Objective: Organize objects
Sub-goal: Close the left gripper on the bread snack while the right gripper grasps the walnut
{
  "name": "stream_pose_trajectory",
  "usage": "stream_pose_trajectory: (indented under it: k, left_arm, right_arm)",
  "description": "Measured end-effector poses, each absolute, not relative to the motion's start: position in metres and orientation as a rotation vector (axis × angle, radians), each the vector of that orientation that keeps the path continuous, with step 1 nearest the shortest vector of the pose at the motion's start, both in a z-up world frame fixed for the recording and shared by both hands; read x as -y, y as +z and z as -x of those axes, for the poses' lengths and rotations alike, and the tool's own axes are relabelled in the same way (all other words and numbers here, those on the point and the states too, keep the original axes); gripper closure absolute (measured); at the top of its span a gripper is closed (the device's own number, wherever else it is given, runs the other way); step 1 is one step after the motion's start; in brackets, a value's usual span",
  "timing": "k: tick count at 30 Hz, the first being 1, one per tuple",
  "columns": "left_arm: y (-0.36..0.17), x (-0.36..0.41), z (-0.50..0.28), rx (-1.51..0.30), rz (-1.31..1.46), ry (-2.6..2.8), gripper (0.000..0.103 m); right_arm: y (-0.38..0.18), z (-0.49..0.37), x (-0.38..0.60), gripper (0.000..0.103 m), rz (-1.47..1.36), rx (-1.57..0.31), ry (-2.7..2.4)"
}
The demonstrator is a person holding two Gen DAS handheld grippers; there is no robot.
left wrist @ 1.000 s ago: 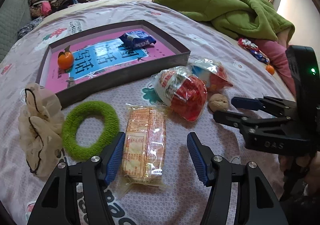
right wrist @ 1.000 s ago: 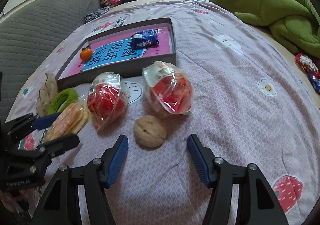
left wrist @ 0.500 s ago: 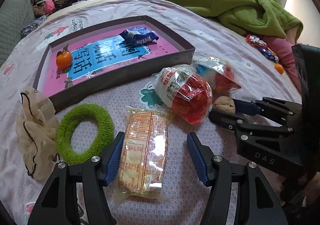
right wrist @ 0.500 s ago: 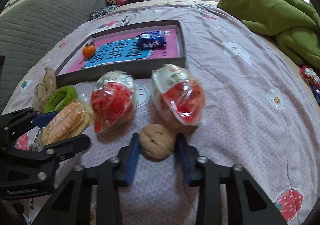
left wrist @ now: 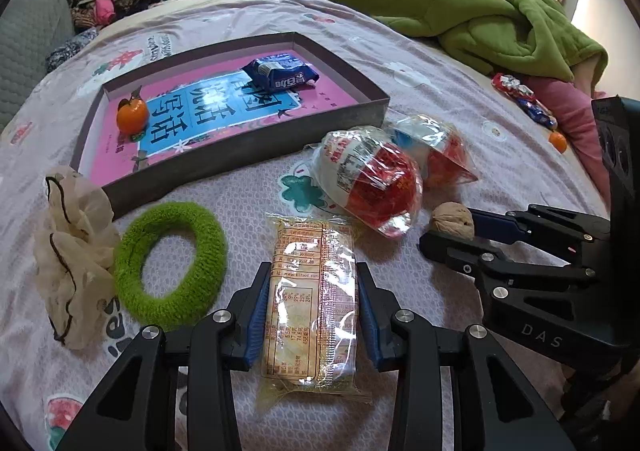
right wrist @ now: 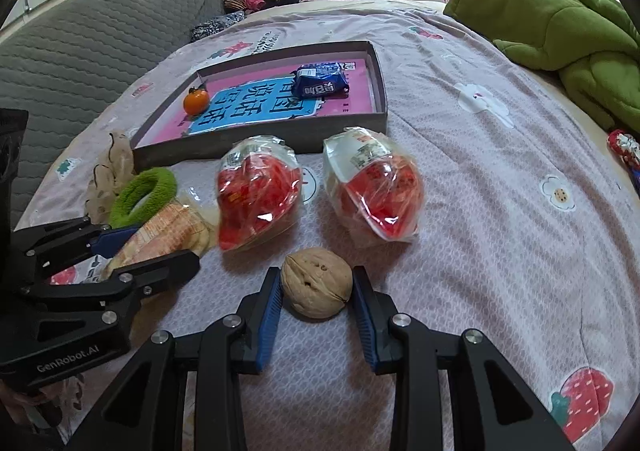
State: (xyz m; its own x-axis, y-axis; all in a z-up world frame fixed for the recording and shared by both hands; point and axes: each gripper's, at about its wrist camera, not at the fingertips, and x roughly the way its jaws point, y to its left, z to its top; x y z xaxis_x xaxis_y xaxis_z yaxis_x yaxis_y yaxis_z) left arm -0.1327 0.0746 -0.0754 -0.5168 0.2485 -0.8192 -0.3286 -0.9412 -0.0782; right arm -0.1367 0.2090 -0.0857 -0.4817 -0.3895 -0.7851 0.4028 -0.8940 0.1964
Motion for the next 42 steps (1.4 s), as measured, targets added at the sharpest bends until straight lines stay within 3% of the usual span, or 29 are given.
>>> stream_pose_trajectory:
  k: [42]
  left_arm:
    - [0.008,-0.03,0.057,0.004,1.189,2.748,0.063]
  right_arm:
    - [0.004,0.064,-0.188,0.068,-1.024,-0.079,-2.383]
